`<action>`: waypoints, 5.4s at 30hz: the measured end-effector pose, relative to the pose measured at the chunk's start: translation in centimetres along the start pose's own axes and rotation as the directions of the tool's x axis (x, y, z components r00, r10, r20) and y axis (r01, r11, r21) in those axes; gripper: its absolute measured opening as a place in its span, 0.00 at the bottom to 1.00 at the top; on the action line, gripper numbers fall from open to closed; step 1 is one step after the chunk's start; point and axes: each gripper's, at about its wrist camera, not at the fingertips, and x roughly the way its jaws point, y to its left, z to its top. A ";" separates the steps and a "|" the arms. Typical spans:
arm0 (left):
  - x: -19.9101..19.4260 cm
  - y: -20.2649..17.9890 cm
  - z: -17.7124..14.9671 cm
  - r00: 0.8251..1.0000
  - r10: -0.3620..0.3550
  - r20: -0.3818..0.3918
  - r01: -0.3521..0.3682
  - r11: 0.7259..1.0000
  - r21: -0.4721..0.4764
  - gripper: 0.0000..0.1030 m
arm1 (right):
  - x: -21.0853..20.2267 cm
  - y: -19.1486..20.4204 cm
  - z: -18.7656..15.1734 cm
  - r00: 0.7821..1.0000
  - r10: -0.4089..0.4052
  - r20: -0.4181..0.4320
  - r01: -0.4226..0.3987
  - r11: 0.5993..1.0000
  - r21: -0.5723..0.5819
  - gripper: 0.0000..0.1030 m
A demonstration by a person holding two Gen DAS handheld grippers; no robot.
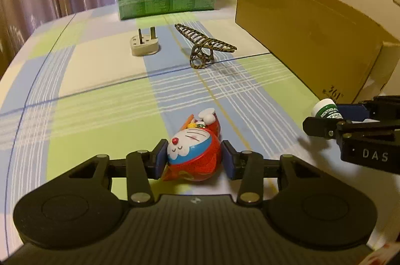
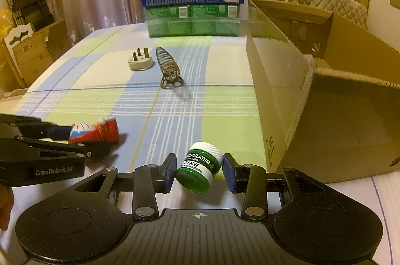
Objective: Organize rigid objects
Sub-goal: 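Carry the Doraemon figure with the left tool while the right tool carries the tin to the box, then lower the Doraemon figure into the box and open the left tool while the right tool releases the tin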
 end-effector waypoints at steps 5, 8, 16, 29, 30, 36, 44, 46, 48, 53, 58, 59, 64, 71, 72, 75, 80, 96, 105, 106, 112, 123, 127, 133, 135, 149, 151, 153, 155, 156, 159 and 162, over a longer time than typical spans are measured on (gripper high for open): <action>-1.2 -1.0 0.3 1.000 -0.005 -0.021 0.005 1.000 -0.007 0.38 | -1.5 0.3 0.6 1.000 0.013 0.020 -0.013 1.000 -0.008 0.36; -2.6 -1.7 0.4 1.000 -0.012 -0.018 0.011 0.999 -0.033 0.38 | -2.5 0.4 0.8 0.999 0.017 0.030 -0.017 1.000 -0.009 0.36; -5.9 -2.7 0.2 1.000 -0.003 -0.005 0.003 0.993 -0.115 0.38 | -5.7 0.3 0.8 0.998 0.018 0.060 -0.017 1.000 -0.015 0.36; -10.5 -4.7 0.6 1.000 0.009 0.023 -0.005 0.985 -0.171 0.38 | -9.6 -0.1 0.7 0.995 0.022 0.098 -0.021 1.000 -0.006 0.36; -10.7 -4.7 0.6 1.000 0.010 0.024 -0.006 0.985 -0.173 0.38 | -9.8 0.0 0.7 0.995 0.022 0.100 -0.022 1.000 -0.005 0.36; -12.1 -5.3 0.7 0.999 0.012 0.035 -0.006 0.984 -0.176 0.38 | -11.0 -0.4 0.7 0.993 0.021 0.113 -0.021 1.000 0.003 0.36; -13.2 -6.4 1.0 0.999 0.001 0.053 0.008 0.986 -0.169 0.38 | -12.4 -1.2 0.7 0.992 0.012 0.128 -0.014 1.000 0.015 0.36; -13.4 -6.6 1.0 0.999 -0.004 0.055 0.013 0.986 -0.169 0.38 | -12.6 -1.4 0.7 0.991 0.008 0.131 -0.011 1.000 0.021 0.36; -13.5 -6.8 1.1 0.998 -0.007 0.057 0.017 0.986 -0.167 0.38 | -12.9 -1.8 0.7 0.991 0.004 0.134 -0.008 1.000 0.028 0.36; -13.8 -7.1 1.3 0.998 -0.022 0.063 0.033 0.985 -0.170 0.38 | -13.4 -2.5 0.6 0.990 -0.005 0.139 -0.001 0.999 0.041 0.36; -14.1 -7.5 1.6 0.996 -0.049 0.076 0.062 0.981 -0.186 0.38 | -13.7 -3.1 0.7 0.990 -0.012 0.138 0.005 0.999 0.052 0.36; -14.2 -7.6 1.8 0.995 -0.054 0.081 0.068 0.980 -0.185 0.38 | -13.8 -3.3 0.8 0.990 -0.013 0.139 0.006 0.999 0.054 0.36; -14.3 -8.6 2.7 0.992 -0.082 0.095 0.097 0.979 -0.177 0.38 | -14.5 -4.7 1.1 0.989 -0.033 0.147 0.022 0.997 0.075 0.36; -13.8 -11.3 5.0 0.984 -0.131 0.117 0.147 0.979 -0.139 0.38 | -15.8 -8.0 2.0 0.981 -0.076 0.176 0.058 0.993 0.103 0.36; -13.7 -11.8 5.4 0.983 -0.140 0.120 0.155 0.979 -0.132 0.38 | -16.0 -8.6 2.2 0.980 -0.082 0.182 0.064 0.992 0.106 0.36; -13.3 -13.2 6.8 0.977 -0.166 0.132 0.181 0.978 -0.108 0.38 | -16.3 -10.5 3.1 0.975 -0.099 0.201 0.077 0.990 0.117 0.36; -12.1 -15.5 9.8 0.968 -0.201 0.150 0.213 0.975 -0.069 0.38 | -16.1 -13.5 5.3 0.968 -0.124 0.220 0.096 0.986 0.133 0.36; -4.8 -19.3 15.7 0.964 -0.242 0.108 0.248 0.968 -0.042 0.38 | -10.5 -21.3 9.1 0.983 -0.114 0.145 0.088 0.981 0.175 0.36; -1.8 -20.3 15.5 0.971 -0.231 0.066 0.233 0.972 -0.033 0.38 | -8.5 -22.4 8.6 0.989 -0.101 0.111 0.078 0.978 0.196 0.36; -1.7 -20.4 15.6 0.971 -0.230 0.064 0.232 0.972 -0.029 0.38 | -8.4 -22.5 8.5 0.989 -0.100 0.110 0.077 0.977 0.198 0.36; -1.0 -20.8 15.6 0.972 -0.231 0.052 0.232 0.972 -0.025 0.38 | -7.8 -22.7 8.2 0.990 -0.099 0.098 0.078 0.976 0.203 0.36; -0.3 -21.3 15.2 0.971 -0.239 0.031 0.240 0.970 -0.030 0.38 | -7.3 -22.9 8.2 0.991 -0.097 0.090 0.076 0.974 0.214 0.36; -0.1 -21.3 15.0 0.971 -0.238 0.025 0.239 0.970 -0.034 0.38 | -7.2 -23.0 8.0 0.991 -0.097 0.087 0.077 0.973 0.218 0.36; 0.2 -21.3 14.7 0.970 -0.240 0.023 0.241 0.970 -0.030 0.38 | -7.1 -22.9 7.8 0.992 -0.095 0.083 0.074 0.972 0.221 0.36; 0.2 -21.3 14.7 0.970 -0.240 0.024 0.241 0.970 -0.029 0.38 | -7.1 -22.9 7.8 0.992 -0.094 0.083 0.074 0.972 0.221 0.36; -1.7 -18.6 15.2 0.974 -0.206 0.097 0.216 0.971 -0.099 0.37 | -7.3 -23.2 7.7 0.992 -0.097 0.078 0.076 0.969 0.234 0.36; -1.9 -17.9 15.0 0.975 -0.199 0.100 0.210 0.972 -0.110 0.37 | -7.3 -23.1 7.7 0.992 -0.096 0.078 0.075 0.969 0.236 0.36; -2.1 -17.5 14.9 0.975 -0.195 0.102 0.206 0.972 -0.115 0.37 | -7.2 -22.8 7.7 0.992 -0.095 0.079 0.074 0.969 0.234 0.36; -2.3 -17.3 14.7 0.976 -0.190 0.103 0.202 0.972 -0.120 0.37 | -7.2 -22.7 7.7 0.992 -0.095 0.078 0.075 0.969 0.233 0.36; -2.4 -17.2 14.6 0.976 -0.191 0.103 0.203 0.971 -0.123 0.37 | -7.2 -22.6 7.8 0.992 -0.097 0.078 0.076 0.970 0.233 0.36; -2.6 -16.9 14.4 0.976 -0.189 0.106 0.202 0.971 -0.129 0.37 | -7.2 -22.5 7.8 0.992 -0.097 0.078 0.077 0.970 0.232 0.36; -2.8 -16.6 14.2 0.976 -0.187 0.108 0.201 0.970 -0.136 0.37 | -7.3 -22.5 7.9 0.992 -0.089 0.088 0.066 0.969 0.237 0.36</action>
